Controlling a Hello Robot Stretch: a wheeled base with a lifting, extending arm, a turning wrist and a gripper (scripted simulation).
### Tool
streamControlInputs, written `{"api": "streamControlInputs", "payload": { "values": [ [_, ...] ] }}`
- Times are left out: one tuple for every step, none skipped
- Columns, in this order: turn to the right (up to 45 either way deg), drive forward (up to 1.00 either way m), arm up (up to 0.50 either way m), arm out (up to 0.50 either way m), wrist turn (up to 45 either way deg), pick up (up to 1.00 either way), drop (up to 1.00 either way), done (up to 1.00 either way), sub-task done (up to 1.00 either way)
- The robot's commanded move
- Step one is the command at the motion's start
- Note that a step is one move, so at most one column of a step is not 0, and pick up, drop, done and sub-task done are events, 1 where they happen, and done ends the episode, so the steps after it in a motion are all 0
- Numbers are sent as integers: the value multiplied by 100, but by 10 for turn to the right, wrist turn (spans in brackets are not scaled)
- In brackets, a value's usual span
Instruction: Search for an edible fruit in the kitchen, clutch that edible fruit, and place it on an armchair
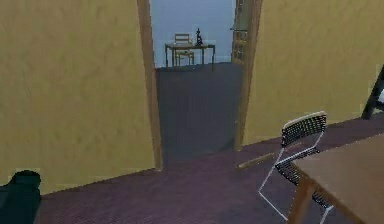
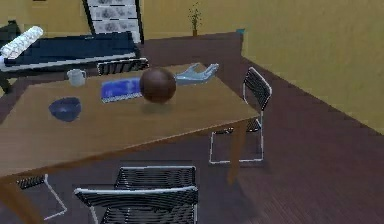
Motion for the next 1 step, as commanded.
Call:
{"api": "streamControlInputs", "payload": {
  "values": [
    [30,0,0,0,0,0,0,0,0]
  ]
}}
